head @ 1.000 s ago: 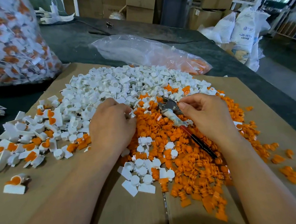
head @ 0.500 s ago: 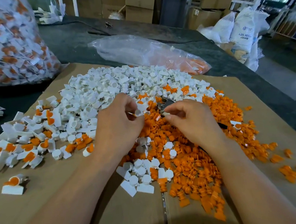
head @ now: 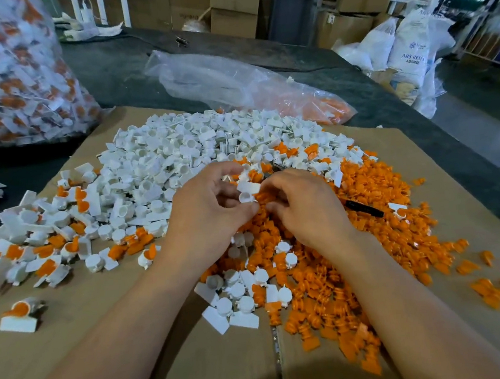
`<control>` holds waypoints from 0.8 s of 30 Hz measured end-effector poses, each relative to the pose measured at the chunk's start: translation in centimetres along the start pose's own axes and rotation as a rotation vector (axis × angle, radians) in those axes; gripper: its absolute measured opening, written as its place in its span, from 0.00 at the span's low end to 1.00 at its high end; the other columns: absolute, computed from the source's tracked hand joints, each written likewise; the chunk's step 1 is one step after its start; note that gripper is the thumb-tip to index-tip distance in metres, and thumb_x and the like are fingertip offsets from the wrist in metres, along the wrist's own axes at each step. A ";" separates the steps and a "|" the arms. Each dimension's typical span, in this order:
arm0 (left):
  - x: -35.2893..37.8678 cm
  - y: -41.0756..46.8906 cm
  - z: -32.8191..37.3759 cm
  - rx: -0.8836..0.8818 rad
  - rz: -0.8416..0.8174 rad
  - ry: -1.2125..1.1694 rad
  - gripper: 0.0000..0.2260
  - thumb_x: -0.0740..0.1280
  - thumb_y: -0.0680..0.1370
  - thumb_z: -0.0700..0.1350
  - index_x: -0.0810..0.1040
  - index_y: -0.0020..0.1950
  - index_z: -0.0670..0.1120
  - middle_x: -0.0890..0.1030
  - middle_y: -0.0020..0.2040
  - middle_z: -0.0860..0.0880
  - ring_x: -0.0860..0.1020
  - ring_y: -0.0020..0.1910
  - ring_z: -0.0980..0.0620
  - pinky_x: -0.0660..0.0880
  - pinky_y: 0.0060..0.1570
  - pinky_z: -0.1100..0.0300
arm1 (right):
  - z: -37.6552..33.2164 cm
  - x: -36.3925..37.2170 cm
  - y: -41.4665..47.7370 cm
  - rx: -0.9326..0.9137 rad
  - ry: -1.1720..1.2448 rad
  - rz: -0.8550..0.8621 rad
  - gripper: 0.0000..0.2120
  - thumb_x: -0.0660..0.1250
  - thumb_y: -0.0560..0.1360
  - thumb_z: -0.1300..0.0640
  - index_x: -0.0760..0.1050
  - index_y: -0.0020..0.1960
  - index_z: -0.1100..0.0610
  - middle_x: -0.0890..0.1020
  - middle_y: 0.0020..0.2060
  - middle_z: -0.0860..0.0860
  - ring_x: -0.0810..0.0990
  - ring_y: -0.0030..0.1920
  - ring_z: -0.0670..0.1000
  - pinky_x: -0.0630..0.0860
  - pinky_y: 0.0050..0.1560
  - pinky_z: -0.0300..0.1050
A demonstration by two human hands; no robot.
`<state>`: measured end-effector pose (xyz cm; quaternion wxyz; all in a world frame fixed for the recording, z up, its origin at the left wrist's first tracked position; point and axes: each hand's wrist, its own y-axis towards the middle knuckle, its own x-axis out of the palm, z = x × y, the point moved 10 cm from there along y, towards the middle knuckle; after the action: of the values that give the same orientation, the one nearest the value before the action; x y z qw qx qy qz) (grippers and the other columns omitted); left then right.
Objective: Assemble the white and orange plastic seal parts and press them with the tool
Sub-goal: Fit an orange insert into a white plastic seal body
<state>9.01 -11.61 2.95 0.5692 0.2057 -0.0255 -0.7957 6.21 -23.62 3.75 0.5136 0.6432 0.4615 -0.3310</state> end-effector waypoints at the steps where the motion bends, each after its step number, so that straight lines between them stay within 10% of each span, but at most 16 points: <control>1: -0.1 0.0 -0.1 -0.010 0.009 -0.027 0.17 0.75 0.68 0.39 0.73 0.47 0.57 0.77 0.36 0.54 0.75 0.31 0.67 0.69 0.32 0.77 | 0.0 -0.1 0.0 0.006 0.012 0.006 0.12 0.69 0.72 0.59 0.77 0.55 0.55 0.79 0.49 0.50 0.74 0.51 0.50 0.66 0.49 0.40; 12: 0.0 -0.2 0.0 -0.021 0.002 -0.019 0.15 0.76 0.67 0.40 0.77 0.46 0.56 0.76 0.35 0.55 0.74 0.31 0.67 0.69 0.32 0.77 | 2.5 -2.7 -1.0 0.173 0.435 0.145 0.09 0.66 0.75 0.61 0.79 0.50 0.50 0.78 0.44 0.47 0.77 0.39 0.37 0.69 0.43 0.25; 24: 0.2 -0.5 0.6 0.005 -0.002 -0.010 0.18 0.76 0.68 0.38 0.74 0.42 0.61 0.77 0.37 0.52 0.78 0.30 0.57 0.71 0.22 0.72 | -0.2 -2.5 -1.6 0.109 0.824 0.098 0.13 0.70 0.71 0.64 0.78 0.39 0.45 0.82 0.32 0.42 0.81 0.36 0.44 0.79 0.40 0.39</control>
<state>8.35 -11.70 3.29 0.5677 0.2032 -0.0302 -0.7972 3.80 -24.01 5.45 0.2664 0.7691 0.5792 -0.0450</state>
